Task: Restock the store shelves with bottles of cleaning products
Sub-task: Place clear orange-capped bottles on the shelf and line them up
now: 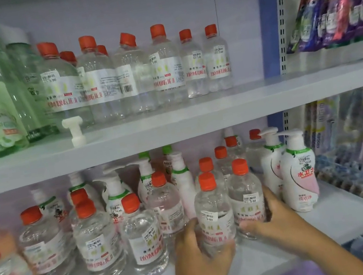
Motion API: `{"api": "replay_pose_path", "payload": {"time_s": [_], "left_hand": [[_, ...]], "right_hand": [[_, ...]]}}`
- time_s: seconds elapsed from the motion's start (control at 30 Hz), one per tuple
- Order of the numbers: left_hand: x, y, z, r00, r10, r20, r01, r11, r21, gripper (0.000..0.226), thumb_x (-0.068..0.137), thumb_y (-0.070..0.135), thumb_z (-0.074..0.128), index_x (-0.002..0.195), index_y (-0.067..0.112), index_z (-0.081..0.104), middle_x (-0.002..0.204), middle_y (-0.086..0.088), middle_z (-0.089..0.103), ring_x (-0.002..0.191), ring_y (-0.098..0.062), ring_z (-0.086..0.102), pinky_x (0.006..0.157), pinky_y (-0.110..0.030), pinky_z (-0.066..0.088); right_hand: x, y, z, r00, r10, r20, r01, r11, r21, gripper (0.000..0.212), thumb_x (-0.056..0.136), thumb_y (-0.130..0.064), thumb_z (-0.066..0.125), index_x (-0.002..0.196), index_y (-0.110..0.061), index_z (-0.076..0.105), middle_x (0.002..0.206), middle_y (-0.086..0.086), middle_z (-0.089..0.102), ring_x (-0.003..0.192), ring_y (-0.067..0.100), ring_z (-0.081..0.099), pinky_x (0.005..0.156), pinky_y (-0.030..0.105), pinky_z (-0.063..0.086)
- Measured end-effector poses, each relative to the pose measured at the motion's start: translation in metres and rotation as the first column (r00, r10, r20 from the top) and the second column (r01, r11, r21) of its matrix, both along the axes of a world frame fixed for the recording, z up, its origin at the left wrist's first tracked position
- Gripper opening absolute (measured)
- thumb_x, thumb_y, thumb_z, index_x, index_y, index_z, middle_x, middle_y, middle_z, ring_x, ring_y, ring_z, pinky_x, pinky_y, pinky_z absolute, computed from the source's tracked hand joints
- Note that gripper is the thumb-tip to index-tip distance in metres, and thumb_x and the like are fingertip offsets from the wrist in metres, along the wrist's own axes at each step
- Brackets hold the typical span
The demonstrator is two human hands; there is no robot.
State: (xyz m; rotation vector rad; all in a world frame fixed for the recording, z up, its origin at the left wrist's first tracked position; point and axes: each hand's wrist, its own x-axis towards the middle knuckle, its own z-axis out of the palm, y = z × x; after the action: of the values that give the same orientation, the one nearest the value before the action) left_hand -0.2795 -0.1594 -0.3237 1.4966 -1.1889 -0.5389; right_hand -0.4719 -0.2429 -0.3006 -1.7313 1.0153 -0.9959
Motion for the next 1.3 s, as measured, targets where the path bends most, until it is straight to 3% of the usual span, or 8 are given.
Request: {"api": "replay_pose_path", "payload": {"time_s": [0.2,0.37,0.5,0.6,0.77,0.97,1.1,1.3], "left_hand": [[-0.003,0.009,0.012,0.991,-0.108,-0.082,0.113,0.992,0.06,0.073,0.067,0.043,0.086,0.119,0.062,0.038,0.101,0.046,0.063,0.094,0.025,0.059,0.079,-0.011,0.045],[-0.019,0.015,0.025,0.998,0.0,0.061,-0.005,0.997,0.078,0.055,0.064,0.045,0.088,0.1,0.06,0.05,0.102,0.025,0.069,0.084,0.014,0.063,0.068,-0.012,0.047],[-0.025,0.023,0.028,0.999,0.044,0.011,-0.045,0.994,0.103,0.06,0.066,0.037,0.092,0.109,0.047,0.053,0.102,0.025,0.069,0.087,0.015,0.063,0.068,-0.008,0.048],[-0.027,0.038,0.028,0.995,0.101,0.005,-0.101,0.988,0.119,0.072,0.061,0.038,0.095,0.121,0.039,0.055,0.101,0.021,0.073,0.091,0.006,0.068,0.078,-0.019,0.057],[-0.039,0.084,0.041,0.983,0.181,-0.024,-0.18,0.982,0.054,0.066,0.059,0.038,0.096,0.113,0.04,0.059,0.095,0.02,0.076,0.086,0.004,0.071,0.08,-0.027,0.061],[-0.056,0.153,0.099,0.992,0.13,0.005,-0.128,0.985,-0.118,0.067,0.048,0.039,0.09,0.109,0.034,0.063,0.092,0.016,0.077,0.083,-0.002,0.073,0.071,-0.016,0.056],[-0.054,0.182,0.156,0.999,0.027,0.041,-0.019,0.984,-0.178,0.074,0.041,0.049,0.091,0.108,0.046,0.061,0.097,0.021,0.076,0.088,0.0,0.073,0.074,-0.015,0.056],[-0.052,0.186,0.241,0.992,0.0,0.127,0.04,0.949,-0.313,0.057,0.052,0.054,0.082,0.104,0.042,0.063,0.092,0.026,0.075,0.082,0.005,0.072,0.064,-0.013,0.057]], "right_hand": [[-0.003,-0.001,-0.001,1.0,0.014,-0.001,-0.014,1.0,-0.014,0.07,0.069,-0.025,0.089,0.126,-0.043,0.053,0.119,-0.013,0.073,0.109,0.01,0.07,0.098,0.041,0.055],[-0.008,0.005,0.003,0.999,0.026,0.021,-0.025,0.999,-0.04,0.061,0.073,-0.02,0.09,0.12,-0.04,0.057,0.113,-0.015,0.074,0.105,0.007,0.071,0.096,0.039,0.057],[-0.012,0.013,0.005,0.998,0.034,0.044,-0.032,0.999,-0.031,0.06,0.066,-0.021,0.094,0.115,-0.034,0.061,0.107,-0.012,0.076,0.1,0.007,0.072,0.09,0.037,0.059],[-0.016,0.027,0.008,0.998,0.048,0.029,-0.048,0.999,-0.023,0.061,0.063,-0.021,0.095,0.111,-0.034,0.06,0.104,-0.014,0.075,0.093,-0.003,0.07,0.083,0.023,0.057],[-0.023,0.063,0.025,0.992,0.11,0.068,-0.105,0.992,-0.062,0.064,0.064,-0.019,0.094,0.113,-0.041,0.059,0.1,-0.028,0.073,0.094,-0.006,0.068,0.082,0.02,0.055],[-0.042,0.129,0.076,0.973,0.155,0.169,-0.133,0.982,-0.135,0.08,0.047,-0.037,0.096,0.119,-0.035,0.061,0.106,-0.015,0.076,0.096,0.005,0.072,0.082,0.025,0.056],[-0.05,0.162,0.128,0.96,0.171,0.222,-0.123,0.969,-0.214,0.069,0.053,-0.024,0.094,0.114,-0.037,0.064,0.101,-0.015,0.077,0.092,0.005,0.074,0.085,0.03,0.056],[-0.053,0.183,0.218,0.952,0.193,0.236,-0.085,0.911,-0.403,0.06,0.047,-0.048,0.085,0.104,-0.042,0.067,0.1,-0.018,0.076,0.092,0.004,0.074,0.082,0.033,0.058]]}}
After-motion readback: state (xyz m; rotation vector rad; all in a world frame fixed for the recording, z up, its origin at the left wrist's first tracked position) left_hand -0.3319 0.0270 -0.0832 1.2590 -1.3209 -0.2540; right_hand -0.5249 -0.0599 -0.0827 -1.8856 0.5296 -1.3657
